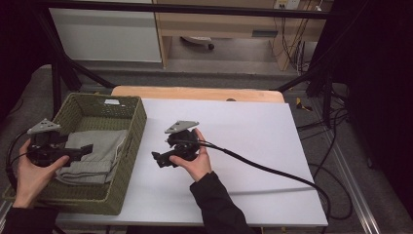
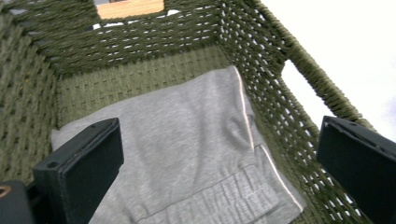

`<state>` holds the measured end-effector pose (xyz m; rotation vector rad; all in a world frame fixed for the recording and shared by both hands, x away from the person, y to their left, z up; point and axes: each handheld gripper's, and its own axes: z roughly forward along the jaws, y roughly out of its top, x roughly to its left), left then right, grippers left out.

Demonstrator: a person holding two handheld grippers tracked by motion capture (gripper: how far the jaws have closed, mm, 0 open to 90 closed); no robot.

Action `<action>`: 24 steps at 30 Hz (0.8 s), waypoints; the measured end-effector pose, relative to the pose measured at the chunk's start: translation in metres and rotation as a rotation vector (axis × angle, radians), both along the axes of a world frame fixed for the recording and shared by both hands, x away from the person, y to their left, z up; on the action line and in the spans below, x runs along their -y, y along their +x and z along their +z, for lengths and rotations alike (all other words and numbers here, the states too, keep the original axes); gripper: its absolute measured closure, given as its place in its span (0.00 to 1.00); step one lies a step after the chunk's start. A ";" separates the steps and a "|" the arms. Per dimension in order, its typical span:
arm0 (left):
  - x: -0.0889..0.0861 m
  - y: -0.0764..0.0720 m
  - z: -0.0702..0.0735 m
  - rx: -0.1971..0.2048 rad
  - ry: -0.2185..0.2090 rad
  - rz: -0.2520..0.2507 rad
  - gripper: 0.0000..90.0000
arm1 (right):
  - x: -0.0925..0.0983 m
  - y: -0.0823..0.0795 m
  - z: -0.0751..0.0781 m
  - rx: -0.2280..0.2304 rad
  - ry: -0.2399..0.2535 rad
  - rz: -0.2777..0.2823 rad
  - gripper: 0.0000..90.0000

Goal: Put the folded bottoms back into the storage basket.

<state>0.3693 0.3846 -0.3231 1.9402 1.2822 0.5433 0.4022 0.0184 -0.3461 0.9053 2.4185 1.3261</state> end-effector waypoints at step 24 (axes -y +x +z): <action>0.063 -0.005 -0.007 0.020 0.014 -0.168 0.01 | 0.112 -0.006 -0.016 -0.039 0.020 -0.075 0.02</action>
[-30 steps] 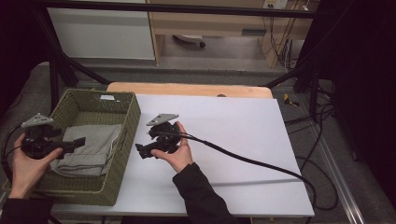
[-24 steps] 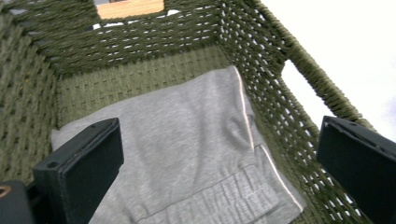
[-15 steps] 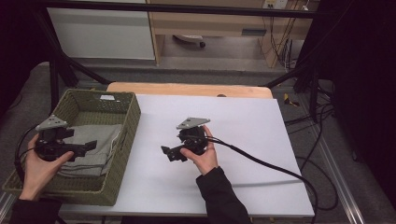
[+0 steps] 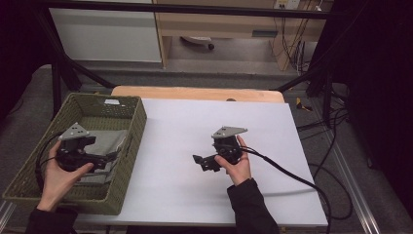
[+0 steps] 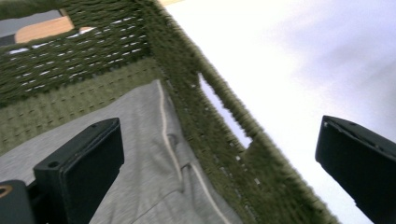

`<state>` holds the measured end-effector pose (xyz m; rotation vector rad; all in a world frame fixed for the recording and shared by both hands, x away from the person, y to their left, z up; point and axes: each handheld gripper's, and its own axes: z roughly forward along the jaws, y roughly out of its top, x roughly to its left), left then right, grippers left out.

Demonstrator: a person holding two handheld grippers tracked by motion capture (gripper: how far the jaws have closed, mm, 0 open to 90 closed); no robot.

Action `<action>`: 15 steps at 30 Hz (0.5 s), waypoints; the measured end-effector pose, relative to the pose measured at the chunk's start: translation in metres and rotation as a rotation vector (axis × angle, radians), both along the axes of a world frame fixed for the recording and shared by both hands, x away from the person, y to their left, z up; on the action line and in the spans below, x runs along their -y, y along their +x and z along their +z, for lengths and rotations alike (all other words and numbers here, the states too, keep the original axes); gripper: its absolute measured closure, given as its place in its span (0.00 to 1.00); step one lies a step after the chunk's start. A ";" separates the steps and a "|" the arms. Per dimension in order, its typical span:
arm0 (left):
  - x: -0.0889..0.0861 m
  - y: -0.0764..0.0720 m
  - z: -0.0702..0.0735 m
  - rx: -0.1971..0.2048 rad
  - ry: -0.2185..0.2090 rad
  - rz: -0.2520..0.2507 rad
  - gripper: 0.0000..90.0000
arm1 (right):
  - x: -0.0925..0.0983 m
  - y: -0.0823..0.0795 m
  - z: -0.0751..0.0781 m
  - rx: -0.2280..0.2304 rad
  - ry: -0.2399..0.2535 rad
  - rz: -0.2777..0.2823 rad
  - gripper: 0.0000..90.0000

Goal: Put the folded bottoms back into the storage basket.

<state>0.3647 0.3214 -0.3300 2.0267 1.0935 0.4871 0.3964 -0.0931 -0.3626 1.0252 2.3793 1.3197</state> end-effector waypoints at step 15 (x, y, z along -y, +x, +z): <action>0.027 -0.003 -0.010 0.000 0.015 -0.053 0.02 | 0.058 -0.007 -0.008 0.000 0.001 -0.070 0.01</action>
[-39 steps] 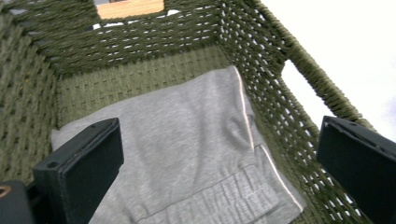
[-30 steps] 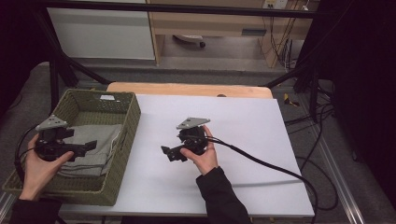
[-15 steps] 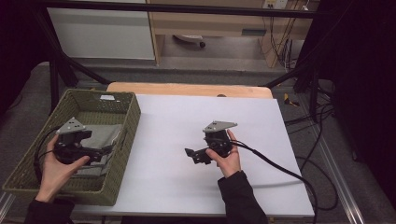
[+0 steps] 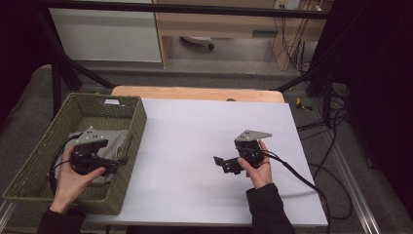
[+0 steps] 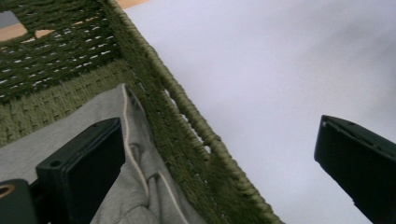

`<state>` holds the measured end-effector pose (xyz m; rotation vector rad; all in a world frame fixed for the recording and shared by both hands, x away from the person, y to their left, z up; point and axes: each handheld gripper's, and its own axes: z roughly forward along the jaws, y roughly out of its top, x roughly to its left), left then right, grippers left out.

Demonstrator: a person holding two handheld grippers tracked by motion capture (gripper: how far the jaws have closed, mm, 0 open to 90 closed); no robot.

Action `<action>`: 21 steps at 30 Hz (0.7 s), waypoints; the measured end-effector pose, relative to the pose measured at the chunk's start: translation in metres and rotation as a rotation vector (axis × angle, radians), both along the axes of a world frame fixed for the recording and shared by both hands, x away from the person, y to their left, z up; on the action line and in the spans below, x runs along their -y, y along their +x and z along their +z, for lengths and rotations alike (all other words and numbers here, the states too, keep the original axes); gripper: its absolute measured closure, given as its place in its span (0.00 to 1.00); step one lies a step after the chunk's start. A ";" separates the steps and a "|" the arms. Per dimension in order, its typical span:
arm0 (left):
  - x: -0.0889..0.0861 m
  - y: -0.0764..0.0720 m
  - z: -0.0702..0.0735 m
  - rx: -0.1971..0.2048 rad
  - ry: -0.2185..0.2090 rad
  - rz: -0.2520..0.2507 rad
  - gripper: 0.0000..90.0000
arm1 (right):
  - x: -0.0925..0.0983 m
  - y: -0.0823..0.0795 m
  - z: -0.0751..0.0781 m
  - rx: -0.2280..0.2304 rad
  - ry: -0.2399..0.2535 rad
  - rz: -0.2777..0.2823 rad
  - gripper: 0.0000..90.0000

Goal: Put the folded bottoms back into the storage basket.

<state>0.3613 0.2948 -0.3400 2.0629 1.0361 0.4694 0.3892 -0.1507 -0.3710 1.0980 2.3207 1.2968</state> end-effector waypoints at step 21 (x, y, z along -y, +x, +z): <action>0.013 -0.004 -0.014 -0.010 0.007 -0.045 0.02 | 0.070 -0.011 -0.027 -0.025 0.027 -0.062 0.01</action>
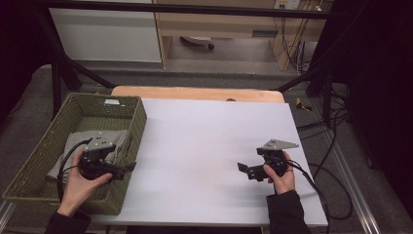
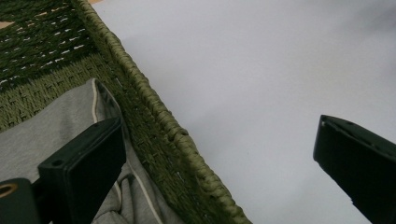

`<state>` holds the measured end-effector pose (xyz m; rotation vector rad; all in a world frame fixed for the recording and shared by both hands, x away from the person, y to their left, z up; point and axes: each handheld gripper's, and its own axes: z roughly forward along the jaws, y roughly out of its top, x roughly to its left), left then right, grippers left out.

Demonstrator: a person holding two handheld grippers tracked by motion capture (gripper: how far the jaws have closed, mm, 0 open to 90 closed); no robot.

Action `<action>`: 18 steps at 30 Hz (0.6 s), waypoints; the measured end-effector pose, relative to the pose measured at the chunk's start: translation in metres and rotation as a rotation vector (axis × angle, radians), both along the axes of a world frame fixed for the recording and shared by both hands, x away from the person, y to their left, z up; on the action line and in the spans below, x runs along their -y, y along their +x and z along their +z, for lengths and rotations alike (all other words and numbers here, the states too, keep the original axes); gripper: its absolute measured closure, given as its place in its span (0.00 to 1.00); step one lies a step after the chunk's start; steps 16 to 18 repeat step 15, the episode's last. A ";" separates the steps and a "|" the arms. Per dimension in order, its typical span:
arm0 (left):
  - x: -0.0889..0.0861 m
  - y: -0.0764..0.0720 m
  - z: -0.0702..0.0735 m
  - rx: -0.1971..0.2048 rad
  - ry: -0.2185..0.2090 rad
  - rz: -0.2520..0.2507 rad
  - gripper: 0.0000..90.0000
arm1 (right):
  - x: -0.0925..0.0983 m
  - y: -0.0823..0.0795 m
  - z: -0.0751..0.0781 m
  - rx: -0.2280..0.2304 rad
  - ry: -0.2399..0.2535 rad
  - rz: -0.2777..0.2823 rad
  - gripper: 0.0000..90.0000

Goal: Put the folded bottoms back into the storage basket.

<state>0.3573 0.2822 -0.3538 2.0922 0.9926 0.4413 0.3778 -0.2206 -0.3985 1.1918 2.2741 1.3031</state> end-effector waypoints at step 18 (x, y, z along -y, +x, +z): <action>0.000 -0.001 -0.002 0.000 -0.001 0.001 0.02 | 0.013 -0.003 -0.010 -0.006 0.006 -0.009 0.01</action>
